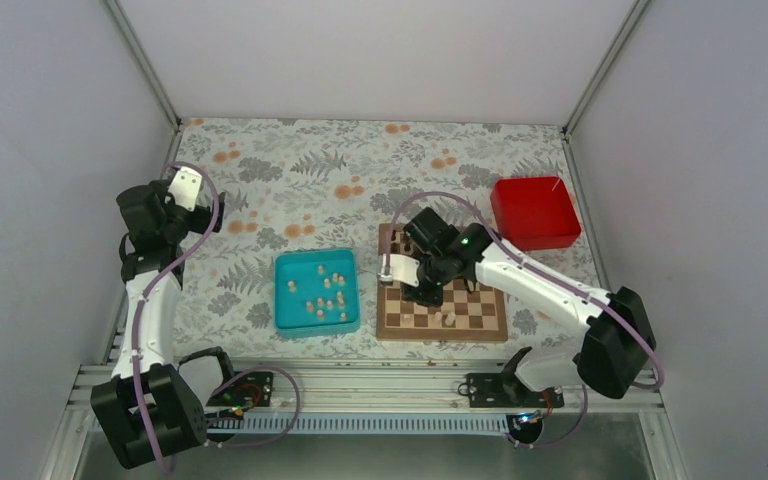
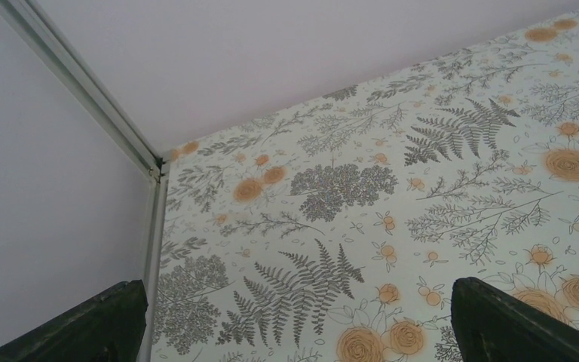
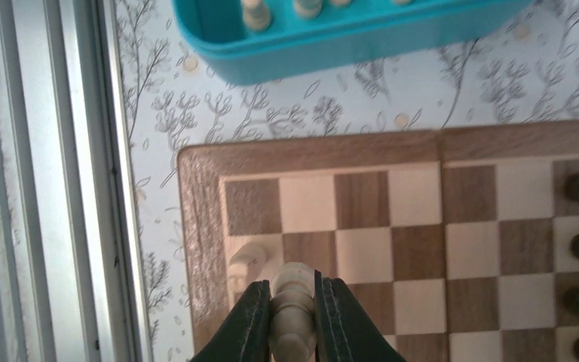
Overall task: Set up the chess pieces on the board
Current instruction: Place the chess piece on the chessboard.
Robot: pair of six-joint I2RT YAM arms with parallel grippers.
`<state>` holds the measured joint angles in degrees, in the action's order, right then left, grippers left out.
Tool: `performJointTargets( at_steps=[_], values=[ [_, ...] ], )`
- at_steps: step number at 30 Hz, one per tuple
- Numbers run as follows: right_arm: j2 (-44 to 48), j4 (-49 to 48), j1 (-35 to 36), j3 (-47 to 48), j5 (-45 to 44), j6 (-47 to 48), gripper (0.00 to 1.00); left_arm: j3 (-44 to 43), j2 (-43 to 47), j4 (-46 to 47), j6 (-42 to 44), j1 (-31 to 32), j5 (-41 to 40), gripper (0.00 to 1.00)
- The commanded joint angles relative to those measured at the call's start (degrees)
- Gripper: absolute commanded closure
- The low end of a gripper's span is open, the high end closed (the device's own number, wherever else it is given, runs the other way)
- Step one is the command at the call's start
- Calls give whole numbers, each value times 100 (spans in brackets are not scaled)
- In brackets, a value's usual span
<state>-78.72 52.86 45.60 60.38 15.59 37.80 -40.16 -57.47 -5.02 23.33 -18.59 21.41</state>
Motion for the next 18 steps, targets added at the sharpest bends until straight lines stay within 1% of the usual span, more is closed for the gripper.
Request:
performJointTargets(
  at_steps=[1, 9, 18],
  values=[
    [333, 96, -52, -400, -52, -176, 95, -62, -12, 20, -31, -31, 89, 0],
    [568, 29, -52, -971, -183, -211, 94, -84, 8, -7, -30, -26, 35, 0],
    [436, -287, -52, -1273, -315, -197, 93, -62, -1, -8, -30, -31, 17, 0]
  ],
)
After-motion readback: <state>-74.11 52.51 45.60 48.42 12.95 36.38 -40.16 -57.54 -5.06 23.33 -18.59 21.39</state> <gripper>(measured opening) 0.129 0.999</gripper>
